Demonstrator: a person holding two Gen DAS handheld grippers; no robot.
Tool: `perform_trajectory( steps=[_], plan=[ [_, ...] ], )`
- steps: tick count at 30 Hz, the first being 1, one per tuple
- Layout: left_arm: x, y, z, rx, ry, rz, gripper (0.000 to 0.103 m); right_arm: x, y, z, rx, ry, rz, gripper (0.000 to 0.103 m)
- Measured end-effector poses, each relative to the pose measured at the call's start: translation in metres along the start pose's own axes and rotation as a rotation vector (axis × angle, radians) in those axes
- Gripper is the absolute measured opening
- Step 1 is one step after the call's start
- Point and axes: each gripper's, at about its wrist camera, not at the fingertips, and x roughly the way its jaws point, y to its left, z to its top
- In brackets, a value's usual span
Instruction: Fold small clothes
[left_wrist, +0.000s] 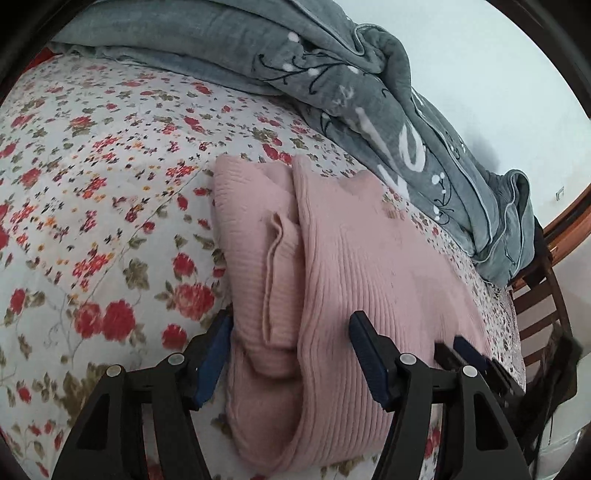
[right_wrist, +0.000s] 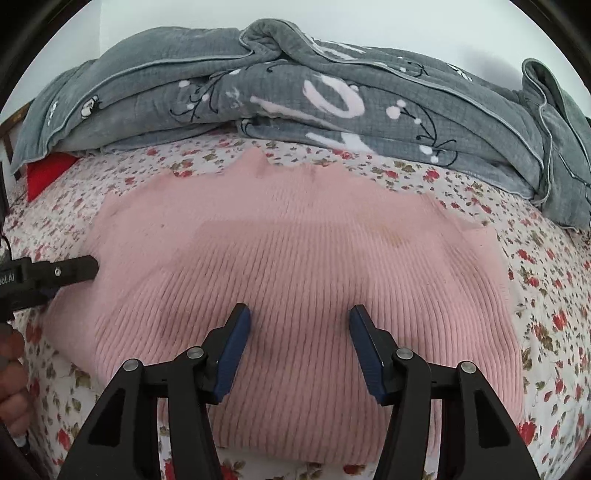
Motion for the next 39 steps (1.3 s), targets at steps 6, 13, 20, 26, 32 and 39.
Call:
perform_trajectory(
  steps=[6, 13, 20, 26, 32, 39],
  plan=[
    [0.008, -0.006, 0.007, -0.005, -0.006, 0.042, 0.06, -0.018, 0.002, -0.034, -0.048, 0.001, 0.003, 0.055],
    [0.0, -0.018, 0.015, -0.011, 0.0, 0.097, 0.023, -0.071, -0.034, -0.065, -0.05, -0.056, 0.155, 0.053],
    [-0.027, -0.068, 0.033, 0.018, -0.018, 0.101, 0.022, -0.123, -0.111, -0.081, 0.059, -0.186, 0.094, 0.053],
    [-0.033, -0.146, 0.041, 0.073, -0.014, 0.129, 0.021, -0.136, -0.157, -0.091, 0.129, -0.219, 0.076, 0.053],
    [0.008, -0.236, 0.033, 0.155, 0.037, 0.161, 0.021, -0.138, -0.192, -0.106, 0.189, -0.218, 0.083, 0.053],
    [0.084, -0.298, -0.016, 0.219, 0.19, 0.085, 0.021, -0.147, -0.224, -0.121, 0.206, -0.206, 0.034, 0.053]
  ],
)
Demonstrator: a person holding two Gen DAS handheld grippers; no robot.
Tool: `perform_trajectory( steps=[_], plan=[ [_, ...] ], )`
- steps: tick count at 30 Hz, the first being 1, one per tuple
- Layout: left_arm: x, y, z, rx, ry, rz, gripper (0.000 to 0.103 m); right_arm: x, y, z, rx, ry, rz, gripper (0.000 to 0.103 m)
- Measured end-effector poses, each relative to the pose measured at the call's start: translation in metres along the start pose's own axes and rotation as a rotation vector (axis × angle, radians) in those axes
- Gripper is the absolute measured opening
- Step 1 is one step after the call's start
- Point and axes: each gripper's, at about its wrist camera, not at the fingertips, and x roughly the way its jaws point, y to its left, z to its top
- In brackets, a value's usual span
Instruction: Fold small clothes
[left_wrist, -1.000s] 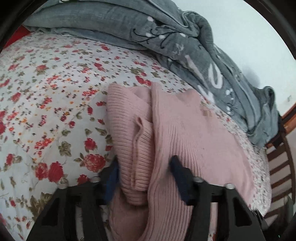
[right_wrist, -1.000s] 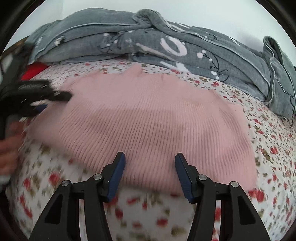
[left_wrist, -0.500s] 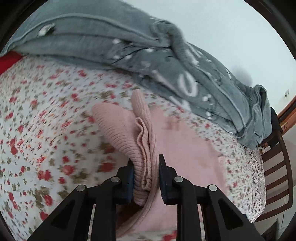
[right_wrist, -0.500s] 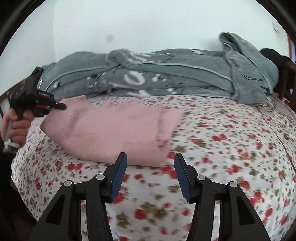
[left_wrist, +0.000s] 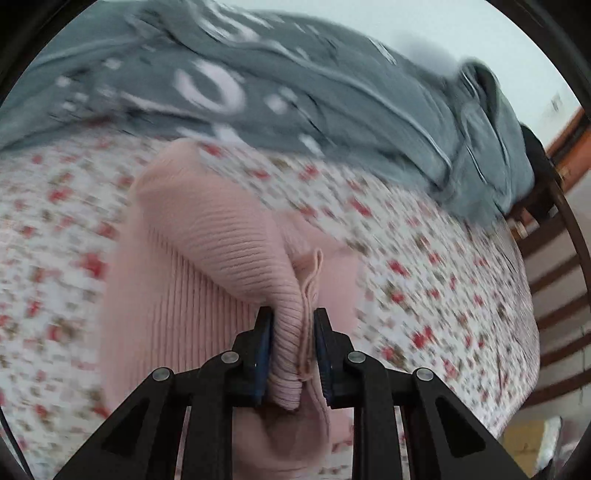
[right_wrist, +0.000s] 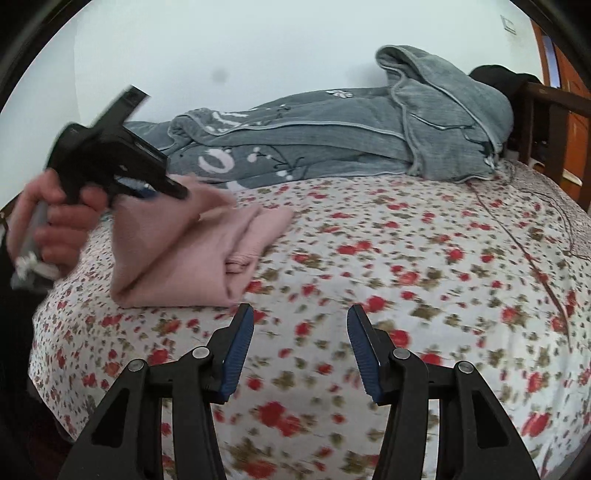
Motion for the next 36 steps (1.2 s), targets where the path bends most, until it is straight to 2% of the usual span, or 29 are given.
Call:
perform_trajectory(
  steps=[1, 3, 4, 5, 7, 9, 10, 13, 15, 19, 24, 28, 29, 30, 31, 32, 33, 36],
  plan=[
    [0.006, -0.004, -0.004, 0.006, 0.025, -0.034, 0.021, -0.001, -0.003, 0.0, 0.005, 0.002, -0.006, 0.053],
    [0.008, -0.009, -0.007, 0.009, 0.078, -0.165, 0.019, -0.003, -0.007, 0.001, 0.009, 0.002, -0.01, 0.053],
    [0.004, -0.009, -0.007, 0.014, 0.076, -0.19, 0.02, -0.002, -0.009, 0.003, 0.01, 0.0, -0.008, 0.053],
    [-0.009, -0.008, -0.007, 0.033, 0.038, -0.206, 0.022, -0.003, -0.009, 0.005, 0.012, -0.004, -0.004, 0.053],
    [-0.034, -0.002, -0.006, 0.076, -0.051, -0.156, 0.024, -0.003, -0.008, 0.011, 0.021, -0.019, 0.013, 0.053],
    [-0.057, 0.01, -0.007, 0.098, -0.119, -0.095, 0.034, -0.002, -0.004, 0.021, 0.038, -0.039, 0.05, 0.053],
    [-0.068, 0.02, -0.009, 0.104, -0.148, -0.07, 0.035, 0.001, -0.001, 0.027, 0.052, -0.046, 0.075, 0.053],
    [-0.09, 0.048, -0.012, 0.11, -0.206, -0.005, 0.038, 0.018, 0.007, 0.044, 0.111, -0.042, 0.169, 0.054],
    [-0.099, 0.07, -0.012, 0.107, -0.232, 0.028, 0.04, 0.032, 0.011, 0.054, 0.16, -0.025, 0.224, 0.059],
    [-0.099, 0.114, -0.028, 0.095, -0.265, 0.095, 0.04, 0.071, 0.018, 0.075, 0.304, 0.023, 0.315, 0.065],
    [-0.077, 0.159, -0.057, 0.13, -0.309, 0.194, 0.042, 0.121, 0.038, 0.086, 0.381, 0.123, 0.344, 0.065],
    [-0.05, 0.19, -0.069, 0.113, -0.283, 0.17, 0.042, 0.143, 0.058, 0.085, 0.362, 0.146, 0.315, 0.065],
    [-0.04, 0.198, -0.073, 0.102, -0.269, 0.15, 0.042, 0.146, 0.063, 0.085, 0.345, 0.148, 0.305, 0.062],
    [-0.034, 0.203, -0.076, 0.097, -0.269, 0.138, 0.042, 0.149, 0.072, 0.085, 0.312, 0.144, 0.287, 0.055],
    [-0.032, 0.204, -0.079, 0.097, -0.283, 0.13, 0.042, 0.152, 0.077, 0.087, 0.284, 0.14, 0.275, 0.029],
    [-0.035, 0.204, -0.079, 0.102, -0.291, 0.12, 0.045, 0.152, 0.086, 0.088, 0.235, 0.134, 0.244, 0.015],
    [-0.037, 0.202, -0.08, 0.108, -0.296, 0.106, 0.05, 0.149, 0.093, 0.089, 0.187, 0.11, 0.217, 0.014],
    [-0.035, 0.201, -0.082, 0.125, -0.293, 0.074, 0.052, 0.137, 0.096, 0.093, 0.119, 0.069, 0.229, 0.013]
  ],
)
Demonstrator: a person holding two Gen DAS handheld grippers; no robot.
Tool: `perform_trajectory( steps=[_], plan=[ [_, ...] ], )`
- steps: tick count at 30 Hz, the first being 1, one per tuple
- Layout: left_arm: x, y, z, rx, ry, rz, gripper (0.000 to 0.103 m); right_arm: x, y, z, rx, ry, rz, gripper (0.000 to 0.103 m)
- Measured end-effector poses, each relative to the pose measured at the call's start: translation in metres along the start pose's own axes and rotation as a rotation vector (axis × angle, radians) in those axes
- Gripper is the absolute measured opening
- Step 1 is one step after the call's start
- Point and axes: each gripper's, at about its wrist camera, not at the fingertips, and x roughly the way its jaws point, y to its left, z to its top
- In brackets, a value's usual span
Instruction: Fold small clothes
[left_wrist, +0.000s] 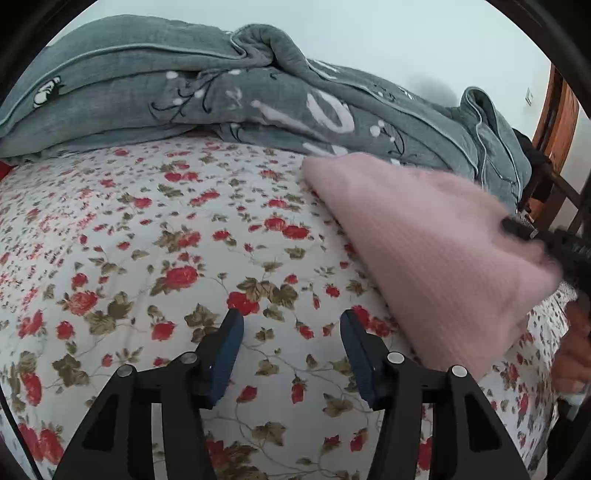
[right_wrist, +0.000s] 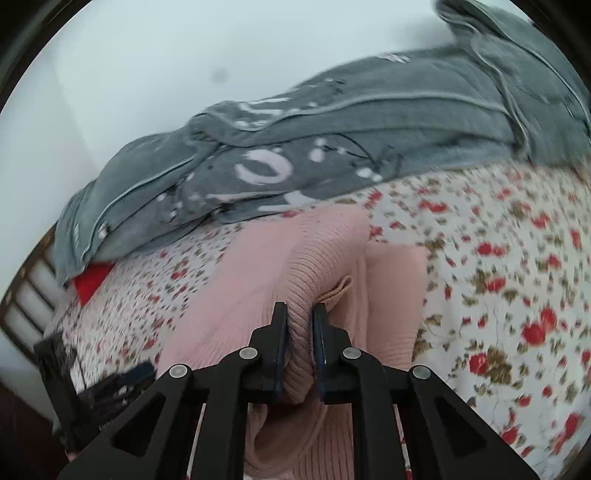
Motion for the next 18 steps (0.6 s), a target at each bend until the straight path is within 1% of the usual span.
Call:
perform_trajectory(
  steps=[4, 6, 7, 8, 9, 10, 11, 13, 15, 16, 17, 18],
  plan=[
    [0.0, 0.001, -0.002, -0.003, -0.009, -0.016, 0.052, -0.037, -0.017, 0.007, 0.036, -0.107, 0.049, 0.012],
    [0.002, 0.003, -0.002, -0.013, -0.005, -0.029, 0.052, -0.04, -0.024, 0.004, 0.03, -0.124, 0.0, 0.012],
    [0.003, 0.004, -0.002, -0.018, -0.005, -0.036, 0.052, -0.032, -0.027, 0.001, 0.015, -0.09, -0.034, 0.012],
    [0.003, 0.005, -0.002, -0.023, -0.007, -0.041, 0.053, -0.021, -0.029, -0.003, 0.013, -0.048, -0.048, 0.012],
    [0.002, 0.006, -0.002, -0.027, -0.008, -0.044, 0.053, -0.006, -0.034, -0.008, 0.023, 0.014, -0.062, 0.013],
    [0.001, 0.006, -0.002, -0.031, -0.011, -0.044, 0.053, 0.001, -0.038, -0.012, 0.031, 0.037, -0.075, 0.014],
    [-0.003, 0.004, 0.0, -0.032, -0.015, -0.036, 0.053, 0.004, -0.041, -0.015, 0.033, 0.041, -0.083, 0.015],
    [-0.011, -0.001, 0.002, -0.024, -0.028, -0.028, 0.052, -0.006, -0.042, -0.012, 0.032, 0.015, -0.082, 0.018],
    [-0.02, -0.012, 0.012, -0.011, -0.06, -0.039, 0.052, -0.023, -0.033, -0.008, -0.005, -0.058, -0.104, 0.019],
    [-0.024, -0.019, 0.018, -0.009, -0.078, -0.051, 0.052, -0.031, -0.023, -0.006, -0.051, -0.102, -0.137, 0.024],
    [-0.027, -0.029, 0.026, -0.011, -0.097, -0.072, 0.052, -0.036, -0.014, -0.006, -0.093, -0.125, -0.155, 0.03],
    [-0.028, -0.036, 0.032, -0.012, -0.107, -0.09, 0.052, -0.037, -0.003, -0.005, -0.135, -0.139, -0.154, 0.031]
  ],
)
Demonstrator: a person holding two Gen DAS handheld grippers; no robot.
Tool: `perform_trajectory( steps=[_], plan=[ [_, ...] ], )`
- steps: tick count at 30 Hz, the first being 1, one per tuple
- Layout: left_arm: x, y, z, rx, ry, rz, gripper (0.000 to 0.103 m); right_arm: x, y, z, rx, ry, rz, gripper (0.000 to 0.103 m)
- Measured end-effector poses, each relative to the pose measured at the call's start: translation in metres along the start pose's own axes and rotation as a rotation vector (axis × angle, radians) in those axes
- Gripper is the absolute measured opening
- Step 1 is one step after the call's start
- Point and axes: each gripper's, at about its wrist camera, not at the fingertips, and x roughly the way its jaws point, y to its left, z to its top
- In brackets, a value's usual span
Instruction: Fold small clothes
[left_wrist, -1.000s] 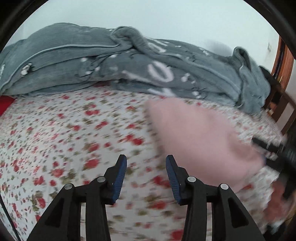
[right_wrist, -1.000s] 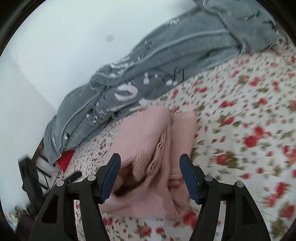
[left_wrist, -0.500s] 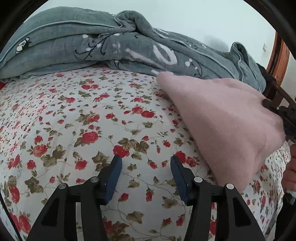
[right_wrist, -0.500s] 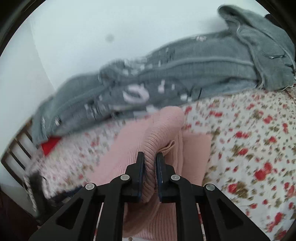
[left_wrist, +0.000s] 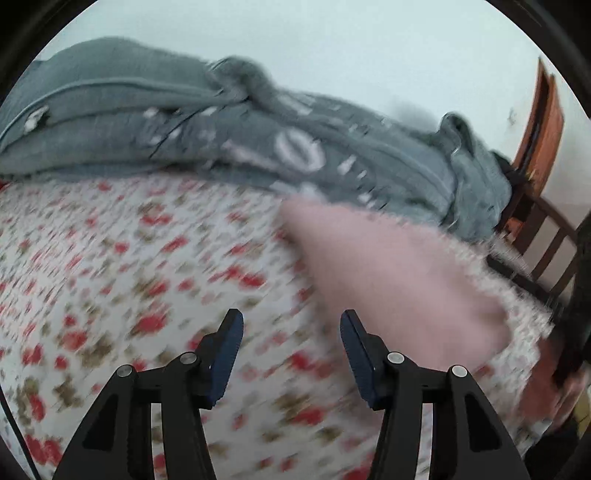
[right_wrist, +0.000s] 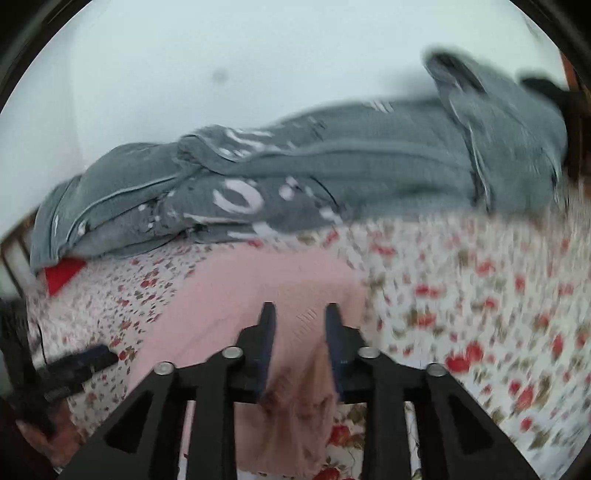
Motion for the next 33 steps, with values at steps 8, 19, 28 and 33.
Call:
perform_trajectory(
  steps=[8, 19, 28, 33],
  plan=[
    [0.036, -0.036, -0.011, 0.096, 0.071, -0.03, 0.055, 0.035, 0.024, -0.041, -0.154, 0.134, -0.089, 0.015],
    [0.031, -0.022, -0.027, 0.08, -0.025, -0.021, 0.066, 0.029, 0.03, -0.059, -0.226, 0.069, -0.179, 0.016],
    [0.035, -0.015, -0.026, 0.041, -0.013, -0.048, 0.072, 0.029, 0.026, -0.057, -0.186, 0.067, -0.147, 0.02],
    [0.036, -0.011, -0.026, 0.024, -0.008, -0.062, 0.074, 0.029, 0.016, -0.054, -0.145, 0.069, -0.135, 0.029]
  ],
)
